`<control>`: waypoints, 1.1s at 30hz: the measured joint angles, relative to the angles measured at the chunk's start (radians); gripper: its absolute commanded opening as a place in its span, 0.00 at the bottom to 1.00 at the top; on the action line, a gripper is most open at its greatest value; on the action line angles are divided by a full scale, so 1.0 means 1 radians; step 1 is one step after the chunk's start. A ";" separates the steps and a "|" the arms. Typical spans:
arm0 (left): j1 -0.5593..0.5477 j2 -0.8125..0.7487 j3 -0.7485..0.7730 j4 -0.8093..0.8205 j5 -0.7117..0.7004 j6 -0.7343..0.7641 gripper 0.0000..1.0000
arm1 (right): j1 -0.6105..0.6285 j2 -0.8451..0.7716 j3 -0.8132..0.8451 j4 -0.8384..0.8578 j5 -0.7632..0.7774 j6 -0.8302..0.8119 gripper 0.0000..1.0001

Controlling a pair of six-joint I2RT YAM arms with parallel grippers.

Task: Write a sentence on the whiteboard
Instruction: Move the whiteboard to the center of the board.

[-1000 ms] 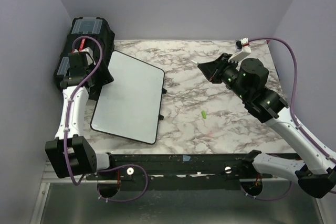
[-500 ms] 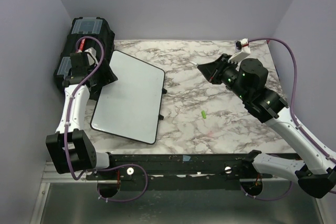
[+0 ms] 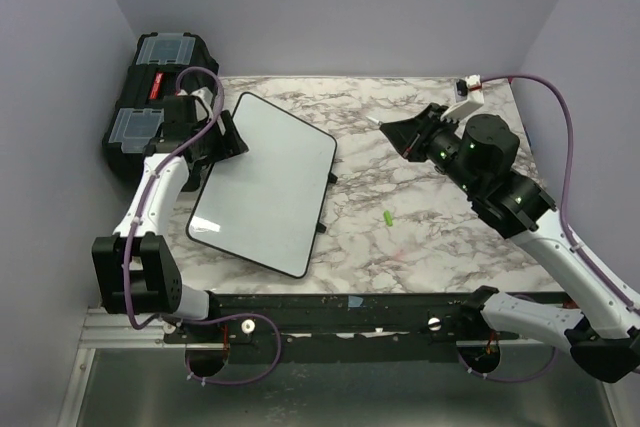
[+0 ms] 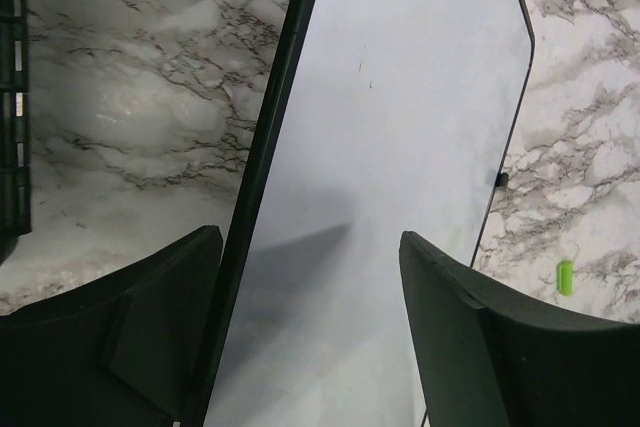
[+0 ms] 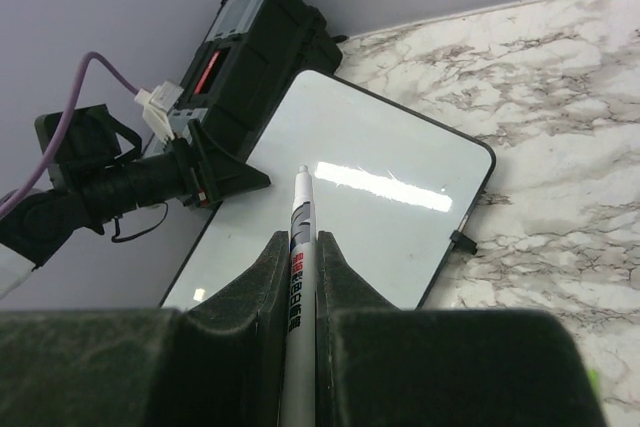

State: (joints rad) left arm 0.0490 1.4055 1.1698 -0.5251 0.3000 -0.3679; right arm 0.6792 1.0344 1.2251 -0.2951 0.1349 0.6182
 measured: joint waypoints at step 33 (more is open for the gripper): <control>-0.399 0.345 0.374 0.032 0.042 0.001 0.72 | 0.000 -0.095 -0.023 -0.100 0.095 -0.017 0.01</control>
State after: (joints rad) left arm -0.3500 1.7504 1.5436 -0.4927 0.3424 -0.3672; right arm 0.6792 0.9394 1.2018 -0.3946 0.2302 0.6010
